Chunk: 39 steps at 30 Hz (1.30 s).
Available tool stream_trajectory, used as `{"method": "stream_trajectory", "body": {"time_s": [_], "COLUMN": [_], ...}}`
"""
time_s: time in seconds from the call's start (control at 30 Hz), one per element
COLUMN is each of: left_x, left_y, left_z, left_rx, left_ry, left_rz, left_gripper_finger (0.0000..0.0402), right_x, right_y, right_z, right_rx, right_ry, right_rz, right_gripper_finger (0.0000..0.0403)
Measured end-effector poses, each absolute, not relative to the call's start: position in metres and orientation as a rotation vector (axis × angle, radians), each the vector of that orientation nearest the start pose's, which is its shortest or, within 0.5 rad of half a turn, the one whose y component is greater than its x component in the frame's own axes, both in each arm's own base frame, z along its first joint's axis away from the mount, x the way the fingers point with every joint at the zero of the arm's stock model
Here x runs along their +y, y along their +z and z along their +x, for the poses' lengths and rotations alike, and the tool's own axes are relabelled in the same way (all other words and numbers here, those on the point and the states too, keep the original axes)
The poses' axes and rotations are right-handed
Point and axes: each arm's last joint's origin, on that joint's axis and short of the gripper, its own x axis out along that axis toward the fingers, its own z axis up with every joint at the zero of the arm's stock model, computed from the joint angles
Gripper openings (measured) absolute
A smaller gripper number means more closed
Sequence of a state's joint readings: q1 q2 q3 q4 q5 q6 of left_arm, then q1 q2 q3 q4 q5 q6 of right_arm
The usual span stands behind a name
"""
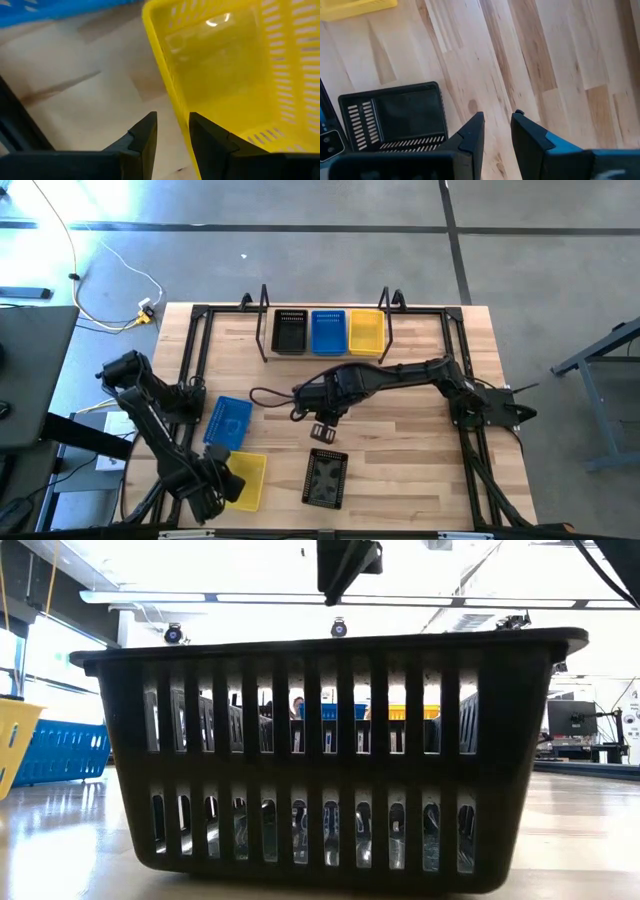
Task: Stack baskets on shelf by color
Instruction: Stack the yellow bin on top of the yellow bin on the shelf
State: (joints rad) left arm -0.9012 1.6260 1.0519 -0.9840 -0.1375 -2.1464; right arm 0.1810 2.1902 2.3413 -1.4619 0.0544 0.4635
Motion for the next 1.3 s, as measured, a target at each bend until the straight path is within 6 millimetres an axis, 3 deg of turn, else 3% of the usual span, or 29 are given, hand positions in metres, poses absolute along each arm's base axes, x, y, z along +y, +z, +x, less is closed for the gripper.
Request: {"method": "stream_trajectory", "body": {"time_s": [0.33, 0.57, 0.83, 1.13, 1.3], "left_x": [-0.22, -0.216, -0.208, -0.18, -0.151], "left_y": [0.17, 0.171, 0.185, 0.215, 0.223], "left_z": [0.186, 0.192, 0.211, 0.241, 0.26], "left_rx": [1.193, 1.159, 1.079, 0.984, 0.982], "left_ry": [0.962, 0.977, 0.956, 0.985, 1.022], "left_rz": [-0.997, -1.048, -1.151, -1.152, -1.103], "left_gripper_finger": [0.0086, 0.0009, 0.0004, 0.0003, 0.0002], "right_x": [0.076, 0.076, 0.076, 0.077, 0.082], "right_y": [0.321, 0.321, 0.321, 0.321, 0.321], "right_z": [0.423, 0.423, 0.423, 0.423, 0.424], "right_rx": [1.313, 1.323, 1.326, 1.32, 1.295], "right_ry": [-0.171, -0.105, 0.011, 0.128, 0.209], "right_rz": [0.204, 0.118, -0.028, -0.172, -0.204], "right_gripper_finger": [0.0083, 0.0083, 0.0083, 0.0083, 0.0083]}}
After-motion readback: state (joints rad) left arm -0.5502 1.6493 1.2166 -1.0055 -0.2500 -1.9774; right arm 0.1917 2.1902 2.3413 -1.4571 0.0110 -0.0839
